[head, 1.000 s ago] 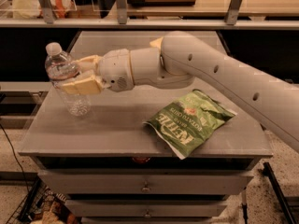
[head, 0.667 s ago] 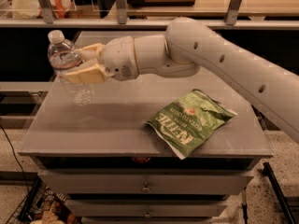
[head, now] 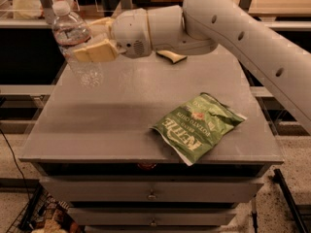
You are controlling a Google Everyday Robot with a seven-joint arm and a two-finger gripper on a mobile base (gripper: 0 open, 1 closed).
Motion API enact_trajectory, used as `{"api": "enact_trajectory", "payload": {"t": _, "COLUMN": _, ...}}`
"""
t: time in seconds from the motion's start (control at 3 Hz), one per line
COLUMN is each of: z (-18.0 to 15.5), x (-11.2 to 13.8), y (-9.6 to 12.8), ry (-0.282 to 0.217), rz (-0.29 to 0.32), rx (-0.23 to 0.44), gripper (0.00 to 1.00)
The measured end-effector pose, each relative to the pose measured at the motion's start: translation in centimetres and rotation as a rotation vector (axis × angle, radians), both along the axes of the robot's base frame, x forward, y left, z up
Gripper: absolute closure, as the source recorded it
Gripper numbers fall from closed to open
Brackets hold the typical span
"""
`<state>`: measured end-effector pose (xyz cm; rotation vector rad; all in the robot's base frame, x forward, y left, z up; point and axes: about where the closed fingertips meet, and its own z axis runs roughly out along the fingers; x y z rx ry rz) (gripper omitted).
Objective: Pick water bottle
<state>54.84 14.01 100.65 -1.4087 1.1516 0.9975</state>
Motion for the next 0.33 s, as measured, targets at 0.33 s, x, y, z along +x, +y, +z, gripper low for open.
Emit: {"api": "enact_trajectory", "payload": {"t": 0.33, "z": 0.06, "x": 0.08, "y": -0.02, "ry": 0.008, "rz": 0.009, "rx": 0.006, "gripper": 1.0}}
